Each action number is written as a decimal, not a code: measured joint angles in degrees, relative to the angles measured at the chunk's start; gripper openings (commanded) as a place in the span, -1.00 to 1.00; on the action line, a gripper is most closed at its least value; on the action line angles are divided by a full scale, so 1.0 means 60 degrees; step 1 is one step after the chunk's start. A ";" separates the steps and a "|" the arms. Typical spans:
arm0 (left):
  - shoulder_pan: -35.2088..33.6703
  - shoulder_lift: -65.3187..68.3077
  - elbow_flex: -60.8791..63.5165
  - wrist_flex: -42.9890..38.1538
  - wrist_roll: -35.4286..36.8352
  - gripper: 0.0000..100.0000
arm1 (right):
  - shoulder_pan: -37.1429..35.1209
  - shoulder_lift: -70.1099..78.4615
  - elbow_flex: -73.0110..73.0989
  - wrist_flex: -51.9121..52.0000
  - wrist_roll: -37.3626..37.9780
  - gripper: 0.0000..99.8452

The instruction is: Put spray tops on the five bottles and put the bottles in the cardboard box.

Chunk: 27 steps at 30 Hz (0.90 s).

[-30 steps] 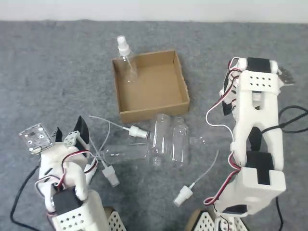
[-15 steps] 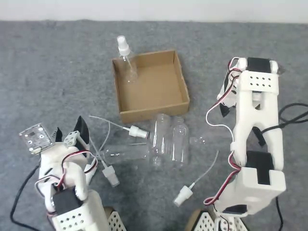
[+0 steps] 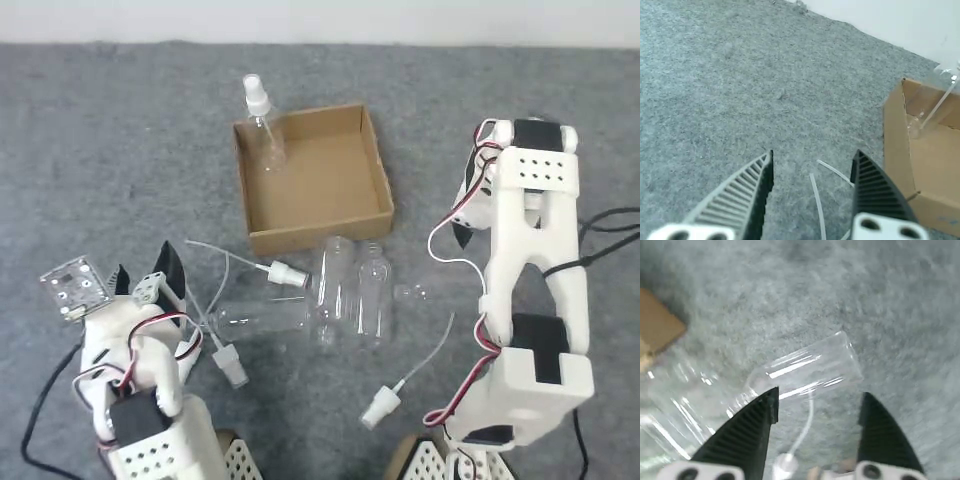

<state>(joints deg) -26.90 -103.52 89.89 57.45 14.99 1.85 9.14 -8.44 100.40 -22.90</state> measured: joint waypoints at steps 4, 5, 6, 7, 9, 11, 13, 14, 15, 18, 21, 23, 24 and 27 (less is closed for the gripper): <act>0.0000 0.0000 0.0000 0.0000 0.0000 -0.52 | 0.0000 0.0000 0.0000 0.0000 0.2007 -0.81; 0.0000 0.0000 0.0000 0.0000 0.0000 -0.52 | 0.0000 0.0000 0.0000 0.0000 0.2491 -0.83; 0.0000 0.0000 0.0000 0.0000 0.0000 -0.52 | 0.0000 0.0000 0.0000 0.0000 0.2960 -0.85; 0.0000 0.0000 0.0000 0.0000 0.0000 -0.52 | 0.0000 0.0000 0.0000 0.0000 0.3385 -0.86; 0.0000 0.0000 0.0000 0.0000 0.0000 -0.52 | 0.0000 0.0000 0.0000 0.0000 0.4220 -0.88; 0.0000 0.0000 0.0000 0.0000 0.0000 -0.52 | 0.0000 0.0000 0.0000 0.0000 0.5011 -0.90; 0.0000 0.0000 0.0000 0.0000 0.0000 -0.52 | -0.0073 0.0000 0.0000 0.0000 0.5890 -0.94; 0.0000 0.0000 0.0000 0.0000 0.0000 -0.52 | -0.0132 0.0000 0.0000 0.0000 0.6330 -0.96; 0.0000 0.0000 0.0000 0.0000 0.0000 -0.52 | -0.0220 0.0000 0.0000 0.0000 0.6769 -0.99; 0.0000 0.0000 0.0000 0.0000 0.0000 -0.52 | -0.0410 0.0000 0.0000 0.0000 0.8132 -0.99; 0.0000 0.0000 0.0000 0.0000 0.0000 -0.52 | -0.0527 -0.0366 0.0000 0.0015 0.9260 -0.99; 0.0000 0.0000 0.0000 0.0000 0.0000 -0.52 | -0.0571 -0.0821 0.0015 0.0015 0.9773 -0.99; 0.0000 0.0000 0.0000 0.0000 0.0000 -0.52 | -0.0630 -0.1011 0.0029 0.0015 0.9963 -0.99; 0.0000 0.0000 0.0000 0.0000 0.0000 -0.52 | -0.0879 -0.1465 0.0557 0.0015 1.0535 -0.98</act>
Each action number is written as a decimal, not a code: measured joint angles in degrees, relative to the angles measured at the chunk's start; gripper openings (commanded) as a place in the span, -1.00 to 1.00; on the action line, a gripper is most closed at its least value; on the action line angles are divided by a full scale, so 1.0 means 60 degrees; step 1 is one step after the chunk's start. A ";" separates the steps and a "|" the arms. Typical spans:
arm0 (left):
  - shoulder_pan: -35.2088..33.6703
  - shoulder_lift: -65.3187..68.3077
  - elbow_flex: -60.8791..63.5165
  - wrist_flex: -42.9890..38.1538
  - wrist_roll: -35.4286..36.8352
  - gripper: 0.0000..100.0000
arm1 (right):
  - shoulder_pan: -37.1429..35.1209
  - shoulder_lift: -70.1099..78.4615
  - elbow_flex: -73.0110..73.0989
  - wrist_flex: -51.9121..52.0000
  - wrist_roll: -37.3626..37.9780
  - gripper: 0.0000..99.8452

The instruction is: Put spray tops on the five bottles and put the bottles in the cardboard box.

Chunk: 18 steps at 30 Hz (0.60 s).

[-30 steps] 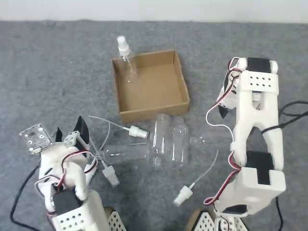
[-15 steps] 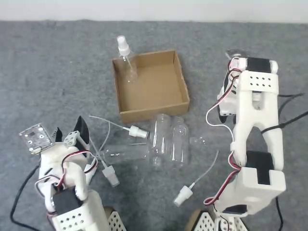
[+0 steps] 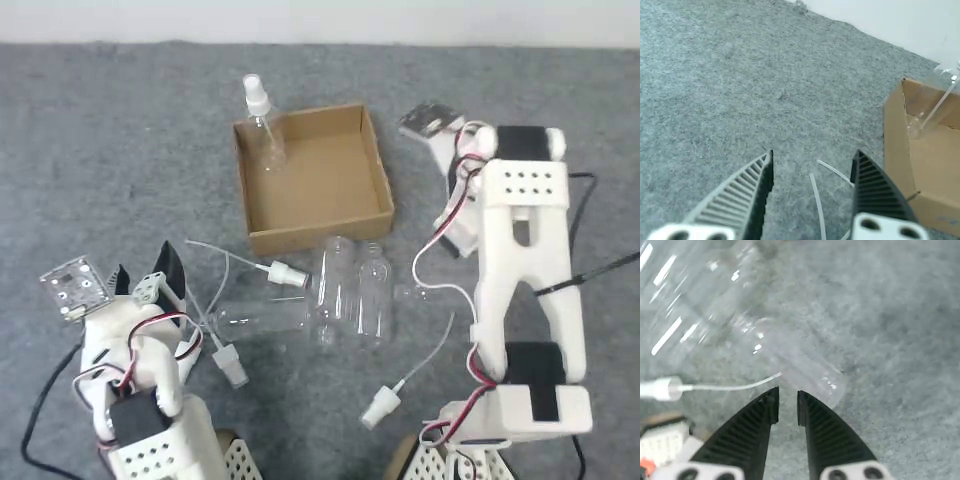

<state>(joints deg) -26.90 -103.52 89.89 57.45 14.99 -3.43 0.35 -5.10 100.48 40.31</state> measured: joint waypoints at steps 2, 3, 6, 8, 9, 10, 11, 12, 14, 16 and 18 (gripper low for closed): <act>0.0000 0.0000 0.0000 0.0000 0.0000 -0.52 | -0.0176 -0.0190 0.0498 0.0000 0.0440 -0.98; 0.0000 0.0000 0.0000 0.0000 0.0000 -0.52 | -0.0278 -0.0249 0.0718 0.0000 0.0645 -0.98; 0.0000 0.0000 0.0000 0.0000 0.0000 -0.52 | -0.0557 -0.0352 0.1114 0.0000 0.1172 -0.90; 0.0000 0.0000 0.0000 0.0000 0.0000 -0.52 | -0.0703 -0.0352 0.1275 0.0000 0.1465 -0.77; 0.0000 0.0000 0.0000 0.0000 0.0000 -0.52 | -0.0747 -0.0352 0.1289 0.0000 0.1568 -0.70; 0.0000 0.0000 0.0000 0.0000 0.0000 -0.52 | -0.0791 -0.0352 0.1289 0.0000 0.1656 -0.62; 0.0000 0.0000 0.0000 0.0000 0.0000 -0.52 | -0.0806 -0.0352 0.1289 0.0000 0.1744 -0.55; 0.0000 0.0000 0.0000 0.0000 -0.0015 -0.52 | -0.0821 -0.0352 0.1319 0.0000 0.1875 -0.48; 0.0000 0.0000 0.0000 0.0000 -0.0059 -0.53 | -0.0821 -0.0352 0.1495 0.0000 0.2271 -0.39; 0.0000 0.0000 0.0000 0.0000 -0.0103 -0.53 | -0.0894 -0.0352 0.1817 0.0000 0.2872 -0.36; 0.0000 0.0000 0.0000 0.0000 -0.0117 -0.53 | -0.1055 -0.0352 0.2286 0.0000 0.3590 -0.36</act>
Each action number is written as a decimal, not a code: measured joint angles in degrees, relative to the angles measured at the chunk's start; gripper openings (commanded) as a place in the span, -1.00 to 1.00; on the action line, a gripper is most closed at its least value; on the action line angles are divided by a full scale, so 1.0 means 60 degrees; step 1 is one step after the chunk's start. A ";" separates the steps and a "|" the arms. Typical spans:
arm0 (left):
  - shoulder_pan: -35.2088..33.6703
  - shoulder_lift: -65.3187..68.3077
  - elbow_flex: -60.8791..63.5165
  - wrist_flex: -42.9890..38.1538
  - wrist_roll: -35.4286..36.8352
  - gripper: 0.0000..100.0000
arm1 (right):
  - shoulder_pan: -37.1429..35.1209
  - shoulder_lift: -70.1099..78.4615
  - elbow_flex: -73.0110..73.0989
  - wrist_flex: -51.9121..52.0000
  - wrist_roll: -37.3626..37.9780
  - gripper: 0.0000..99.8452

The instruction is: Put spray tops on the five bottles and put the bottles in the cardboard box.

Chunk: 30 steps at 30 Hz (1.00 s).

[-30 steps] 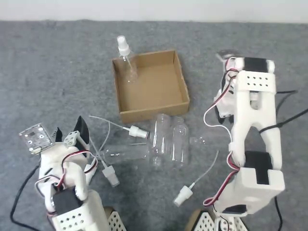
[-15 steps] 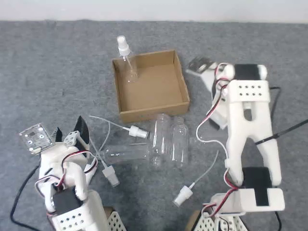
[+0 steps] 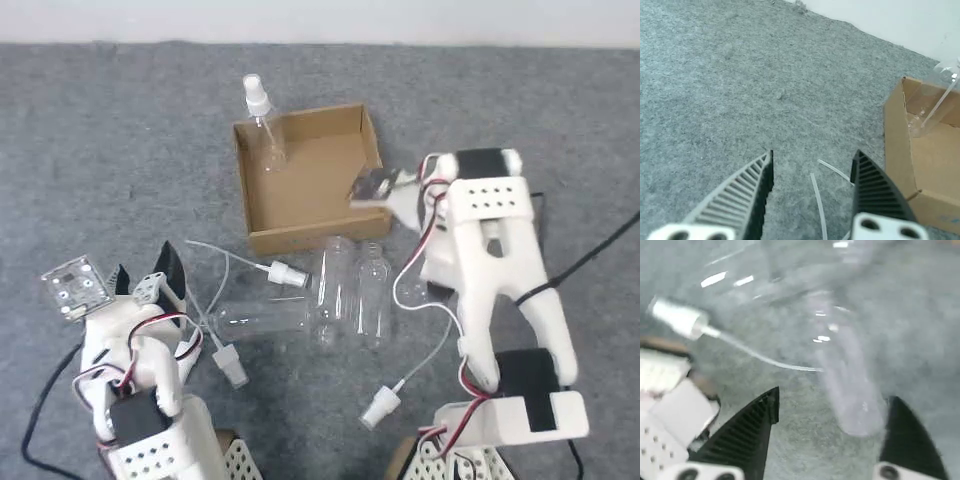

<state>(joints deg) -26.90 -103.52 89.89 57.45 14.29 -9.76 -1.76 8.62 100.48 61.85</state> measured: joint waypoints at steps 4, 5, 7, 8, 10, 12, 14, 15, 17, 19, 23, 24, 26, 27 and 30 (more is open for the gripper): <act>0.0000 0.0000 0.0000 0.0000 -0.0015 -0.53 | -0.0205 0.0000 0.0747 0.0000 0.1245 -0.36; 0.0000 0.0000 0.0000 0.0000 -0.0015 -0.53 | -0.0234 0.0000 0.0879 -0.0015 0.1421 -0.36; 0.0000 0.0000 0.0000 0.0000 -0.0015 -0.53 | -0.0234 0.0000 0.1114 -0.0278 0.1582 -0.36; 0.0000 0.0000 0.0000 0.0000 -0.0015 -0.53 | -0.0234 0.0000 0.1187 -0.0410 0.1612 -0.36; 0.0000 0.0000 0.0000 0.0000 -0.0015 -0.53 | -0.0220 0.0000 0.1421 -0.0908 0.1641 -0.36; 0.0000 0.0000 0.0000 0.0000 -0.0015 -0.53 | -0.0220 0.0000 0.1744 -0.1304 0.1670 -0.36; 0.0000 0.0000 0.0000 0.0000 -0.0015 -0.53 | -0.0234 0.0000 0.2066 -0.1744 0.1670 -0.36; 0.0000 0.0000 0.0000 0.0000 -0.0015 -0.53 | -0.0249 0.0000 0.2198 -0.1993 0.1670 -0.36; 0.0000 0.0000 0.0000 0.0000 -0.0015 -0.53 | -0.0264 0.0000 0.2462 -0.2491 0.1670 -0.36; 0.0000 0.0000 0.0000 0.0000 -0.0015 -0.53 | -0.0264 0.0000 0.2755 -0.2945 0.1670 -0.36; 0.0000 0.0000 0.0000 0.0000 -0.0015 -0.53 | -0.0234 0.0000 0.3341 -0.3678 0.1685 -0.36; 0.0000 0.0000 0.0000 0.0000 -0.0015 -0.53 | -0.0234 0.0000 0.3473 -0.3897 0.1685 -0.36; 0.0000 0.0000 0.0000 0.0000 -0.0015 -0.53 | -0.0234 0.0000 0.3751 -0.4337 0.1685 -0.36; 0.0000 0.0000 0.0000 0.0000 -0.0015 -0.53 | -0.0234 0.0000 0.3868 -0.4527 0.1685 -0.36; 0.0000 0.0000 0.0000 0.0000 -0.0015 -0.53 | -0.0249 0.0000 0.4147 -0.4967 0.1685 -0.36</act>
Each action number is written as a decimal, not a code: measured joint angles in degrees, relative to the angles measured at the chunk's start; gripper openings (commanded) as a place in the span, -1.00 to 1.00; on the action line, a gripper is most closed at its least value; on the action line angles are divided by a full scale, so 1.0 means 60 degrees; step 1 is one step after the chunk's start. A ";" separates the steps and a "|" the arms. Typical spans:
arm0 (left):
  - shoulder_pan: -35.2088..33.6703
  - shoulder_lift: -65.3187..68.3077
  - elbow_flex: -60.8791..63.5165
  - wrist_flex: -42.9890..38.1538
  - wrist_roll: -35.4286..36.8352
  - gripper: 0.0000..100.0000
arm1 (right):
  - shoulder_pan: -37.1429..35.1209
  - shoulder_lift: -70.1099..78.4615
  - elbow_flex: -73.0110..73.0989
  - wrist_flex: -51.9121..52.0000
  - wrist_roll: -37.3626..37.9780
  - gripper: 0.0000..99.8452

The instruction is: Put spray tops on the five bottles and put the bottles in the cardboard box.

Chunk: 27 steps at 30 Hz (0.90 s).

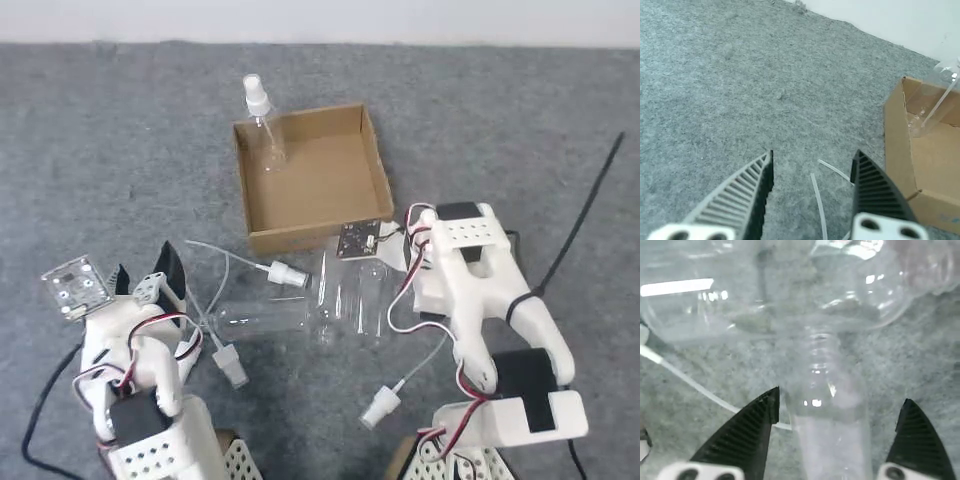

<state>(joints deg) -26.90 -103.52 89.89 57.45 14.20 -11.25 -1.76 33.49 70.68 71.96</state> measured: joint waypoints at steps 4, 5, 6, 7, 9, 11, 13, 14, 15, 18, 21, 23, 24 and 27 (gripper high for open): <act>0.0000 0.0000 0.0000 0.0000 0.0000 -0.53 | 0.0000 0.0000 0.0176 -0.0337 0.0000 -0.50; 0.0000 0.0000 0.0000 0.0000 0.0000 -0.53 | 0.0015 0.0000 0.0176 -0.0366 0.0000 -0.59; 0.0000 0.0000 0.0000 0.0000 0.0000 -0.53 | 0.0015 0.0000 0.0176 -0.0381 0.0000 -0.68; 0.0000 0.0000 0.0000 0.0000 0.0000 -0.53 | 0.0015 0.0000 0.0176 -0.0396 0.0000 -0.78; 0.0000 0.0000 0.0000 0.0000 0.0000 -0.53 | 0.0000 0.0000 0.0176 -0.0396 0.0000 -0.92; 0.0000 0.0000 0.0000 0.0000 0.0000 -0.53 | 0.0000 0.0000 0.0176 -0.0410 0.0000 -0.99; 0.0000 0.0000 0.0000 0.0000 0.0000 -0.53 | 0.0000 0.0000 0.0176 -0.0410 0.0000 -0.98; 0.0000 0.0000 0.0000 0.0000 0.0000 -0.53 | 0.0000 0.0000 0.0176 -0.0410 0.0000 -0.99; 0.0000 0.0000 0.0000 0.0000 0.0000 -0.53 | 0.0000 0.0000 0.0176 -0.0410 0.0000 -0.99; 0.0000 0.0000 0.0000 0.0000 0.0000 -0.53 | 0.0015 -0.0396 0.0190 -0.0410 0.0000 -0.99; 0.0000 0.0000 0.0000 0.0000 0.0000 -0.53 | 0.0103 -0.1055 0.0190 -0.0264 0.0000 -0.99; 0.0000 0.0000 0.0000 0.0000 0.0000 -0.53 | 0.0147 -0.1597 0.0190 -0.0044 0.0000 -0.99; 0.0000 0.0000 0.0000 0.0000 0.0000 -0.53 | 0.0161 -0.1875 0.0190 0.0117 0.0000 -0.99; 0.0000 0.0000 0.0000 0.0000 0.0000 -0.53 | 0.0161 -0.2725 0.0190 0.0659 0.0000 -0.99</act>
<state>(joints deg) -26.90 -103.52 89.89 57.45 14.20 -10.29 -18.11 34.64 74.64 71.96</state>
